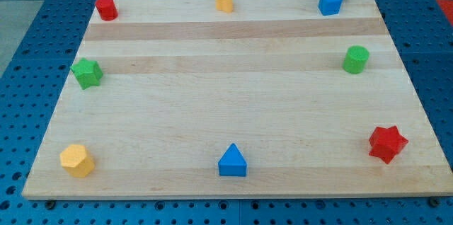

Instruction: Move the blue cube diagonally to the top left of the green circle

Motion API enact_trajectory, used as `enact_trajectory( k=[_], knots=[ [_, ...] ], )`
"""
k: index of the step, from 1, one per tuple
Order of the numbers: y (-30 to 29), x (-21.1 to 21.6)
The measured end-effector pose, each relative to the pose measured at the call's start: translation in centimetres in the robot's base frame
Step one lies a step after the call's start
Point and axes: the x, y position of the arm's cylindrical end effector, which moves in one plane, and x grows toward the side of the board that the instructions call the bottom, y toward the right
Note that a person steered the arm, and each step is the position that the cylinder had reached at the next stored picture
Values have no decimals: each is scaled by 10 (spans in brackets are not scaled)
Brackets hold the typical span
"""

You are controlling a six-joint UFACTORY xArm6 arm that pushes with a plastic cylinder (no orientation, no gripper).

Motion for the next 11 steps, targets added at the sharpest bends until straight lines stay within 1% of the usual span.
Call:
enact_trajectory(
  k=[1, 2, 3, 4, 5, 6, 7, 9, 10, 11],
  knots=[
    [-1, 36],
    [-3, 30],
    [-2, -10],
    [-21, -9],
    [-44, 33],
    [-36, 67],
    [-30, 70],
    [-54, 16],
    [-64, 49],
    [-57, 87]
  ],
)
